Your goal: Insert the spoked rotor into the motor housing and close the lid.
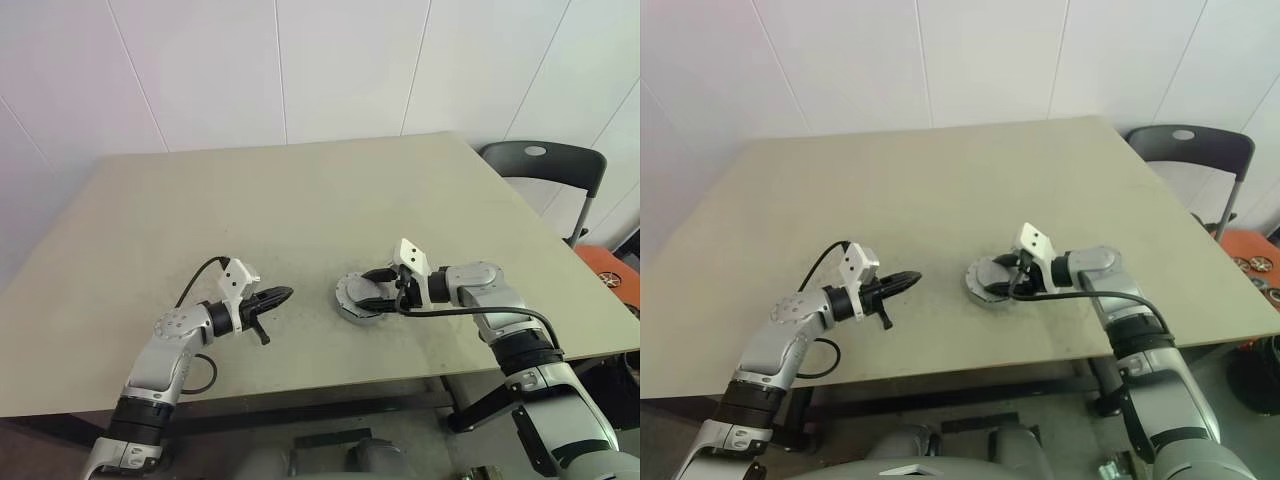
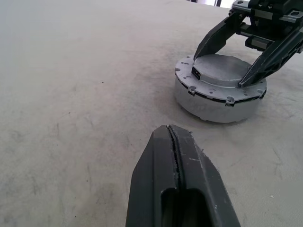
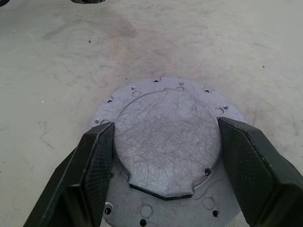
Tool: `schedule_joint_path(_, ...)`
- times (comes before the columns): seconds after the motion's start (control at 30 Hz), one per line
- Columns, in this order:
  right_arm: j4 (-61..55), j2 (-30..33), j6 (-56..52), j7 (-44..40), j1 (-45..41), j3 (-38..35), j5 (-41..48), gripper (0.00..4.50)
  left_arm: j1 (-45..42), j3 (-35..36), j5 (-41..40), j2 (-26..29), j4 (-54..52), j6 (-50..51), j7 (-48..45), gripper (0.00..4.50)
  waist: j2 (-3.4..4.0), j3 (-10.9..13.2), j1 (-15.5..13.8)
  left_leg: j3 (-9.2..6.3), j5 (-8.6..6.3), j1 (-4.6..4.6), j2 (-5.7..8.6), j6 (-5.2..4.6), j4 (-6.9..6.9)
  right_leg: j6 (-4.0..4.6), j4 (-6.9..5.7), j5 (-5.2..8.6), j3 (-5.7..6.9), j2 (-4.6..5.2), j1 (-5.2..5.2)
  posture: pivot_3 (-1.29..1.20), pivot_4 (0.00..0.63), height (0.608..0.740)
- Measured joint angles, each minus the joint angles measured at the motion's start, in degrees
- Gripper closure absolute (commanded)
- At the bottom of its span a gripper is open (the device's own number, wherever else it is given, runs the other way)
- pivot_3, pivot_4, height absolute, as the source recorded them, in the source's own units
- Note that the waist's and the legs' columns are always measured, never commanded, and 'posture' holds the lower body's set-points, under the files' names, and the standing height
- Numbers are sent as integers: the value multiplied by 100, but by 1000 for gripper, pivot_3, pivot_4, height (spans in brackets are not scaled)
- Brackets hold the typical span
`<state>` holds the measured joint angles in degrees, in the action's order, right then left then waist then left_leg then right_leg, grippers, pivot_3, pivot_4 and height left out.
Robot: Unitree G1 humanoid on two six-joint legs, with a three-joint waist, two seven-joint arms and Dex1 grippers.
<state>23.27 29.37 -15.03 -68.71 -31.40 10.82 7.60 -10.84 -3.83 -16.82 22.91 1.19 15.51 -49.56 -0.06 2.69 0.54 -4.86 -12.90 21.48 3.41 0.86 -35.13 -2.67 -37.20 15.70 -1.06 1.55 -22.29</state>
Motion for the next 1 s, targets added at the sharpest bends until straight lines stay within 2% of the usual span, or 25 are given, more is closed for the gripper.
schedule_joint_path(0.57,-208,-112,-126,382,155,38,32,1460,0,0,9,1,3,-10,-2,4500,-4,-3,17,2,0,-14,-4,0,-3,-1,-4,1,0,-1,10,0,0,740)
schedule_joint_path(1.0,-276,173,-210,158,202,62,86,1460,0,-2,16,0,50,-23,-6,4500,-16,-11,-125,4,-2,-11,-4,-2,-3,-1,3,1,2,2,12,0,0,740)
